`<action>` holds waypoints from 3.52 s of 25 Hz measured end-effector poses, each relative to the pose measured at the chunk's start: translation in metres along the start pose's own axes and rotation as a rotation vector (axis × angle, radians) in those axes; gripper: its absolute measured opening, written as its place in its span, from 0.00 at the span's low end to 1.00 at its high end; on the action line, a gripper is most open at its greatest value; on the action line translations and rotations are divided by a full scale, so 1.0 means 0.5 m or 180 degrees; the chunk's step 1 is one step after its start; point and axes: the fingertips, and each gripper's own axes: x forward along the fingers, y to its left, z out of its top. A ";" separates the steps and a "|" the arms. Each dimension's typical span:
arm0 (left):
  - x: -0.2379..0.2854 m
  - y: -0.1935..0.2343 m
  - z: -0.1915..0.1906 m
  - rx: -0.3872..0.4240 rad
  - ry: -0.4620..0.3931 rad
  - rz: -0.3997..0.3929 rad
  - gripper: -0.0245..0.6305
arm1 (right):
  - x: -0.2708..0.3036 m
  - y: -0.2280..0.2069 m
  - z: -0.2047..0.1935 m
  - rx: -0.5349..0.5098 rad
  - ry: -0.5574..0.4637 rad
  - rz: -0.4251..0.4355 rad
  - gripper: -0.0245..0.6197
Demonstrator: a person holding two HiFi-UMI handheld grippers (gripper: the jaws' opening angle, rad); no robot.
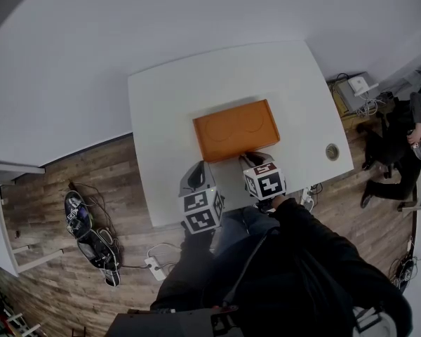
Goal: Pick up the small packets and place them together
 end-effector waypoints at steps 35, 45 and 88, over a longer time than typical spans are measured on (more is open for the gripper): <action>0.030 -0.005 -0.024 -0.0085 0.0461 -0.0312 0.04 | -0.052 0.015 -0.079 -0.0083 0.0185 0.0167 0.15; 0.026 -0.002 -0.024 -0.0066 0.0522 -0.0330 0.04 | -0.077 0.028 -0.113 -0.0078 0.0259 0.0230 0.15; 0.028 -0.004 -0.026 -0.0133 0.0488 -0.0327 0.04 | -0.143 0.037 -0.204 0.0131 0.0489 0.0454 0.15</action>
